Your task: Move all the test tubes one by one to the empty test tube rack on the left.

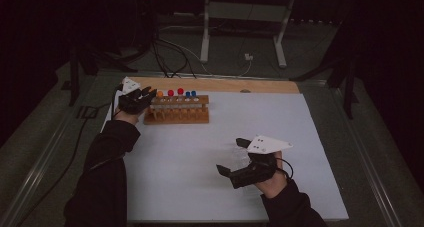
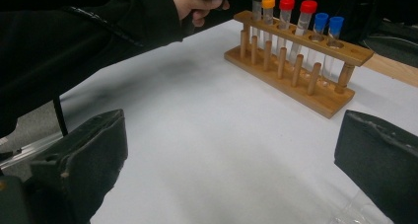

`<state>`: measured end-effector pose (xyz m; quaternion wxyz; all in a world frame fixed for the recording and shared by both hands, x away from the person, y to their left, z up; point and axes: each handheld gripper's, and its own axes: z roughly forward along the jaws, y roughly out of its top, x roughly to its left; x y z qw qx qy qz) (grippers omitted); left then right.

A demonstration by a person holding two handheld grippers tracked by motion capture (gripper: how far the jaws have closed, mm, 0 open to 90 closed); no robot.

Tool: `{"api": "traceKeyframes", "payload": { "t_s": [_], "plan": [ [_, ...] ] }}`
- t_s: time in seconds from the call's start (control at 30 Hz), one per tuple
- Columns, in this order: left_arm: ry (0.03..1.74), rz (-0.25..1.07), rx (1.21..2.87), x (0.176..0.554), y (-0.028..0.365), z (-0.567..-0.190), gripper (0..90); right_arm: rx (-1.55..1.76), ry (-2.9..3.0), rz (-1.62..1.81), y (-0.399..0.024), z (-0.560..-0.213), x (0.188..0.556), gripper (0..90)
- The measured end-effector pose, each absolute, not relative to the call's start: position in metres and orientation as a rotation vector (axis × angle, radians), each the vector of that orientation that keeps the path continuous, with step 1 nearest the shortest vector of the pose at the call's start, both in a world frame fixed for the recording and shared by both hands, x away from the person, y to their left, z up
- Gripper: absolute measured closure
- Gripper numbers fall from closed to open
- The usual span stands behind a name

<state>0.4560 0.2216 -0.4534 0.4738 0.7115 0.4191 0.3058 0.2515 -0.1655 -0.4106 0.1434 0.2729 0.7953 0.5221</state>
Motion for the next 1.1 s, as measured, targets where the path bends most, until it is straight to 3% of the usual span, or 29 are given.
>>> {"api": "traceKeyframes", "payload": {
  "t_s": [0.5, 0.6, 0.93, 1.1],
  "plan": [
    [1.072, 0.705, 1.764, 0.458, 0.221, -0.453, 68.8, 0.785, 2.295, 1.513, -0.166, -0.409, 0.251, 0.0],
    [1.089, 0.709, 1.746, 0.456, 0.22, -0.445, 52.5, 0.787, 2.291, 1.515, -0.166, -0.409, 0.25, 0.0],
    [1.054, 0.683, 1.738, 0.435, 0.226, -0.413, 22.5, 0.79, 2.282, 1.517, -0.169, -0.407, 0.25, 0.0],
    [0.957, 0.567, 1.762, 0.414, 0.225, -0.407, 6.6, 0.794, 2.279, 1.512, -0.17, -0.407, 0.249, 0.0]
  ]
}}
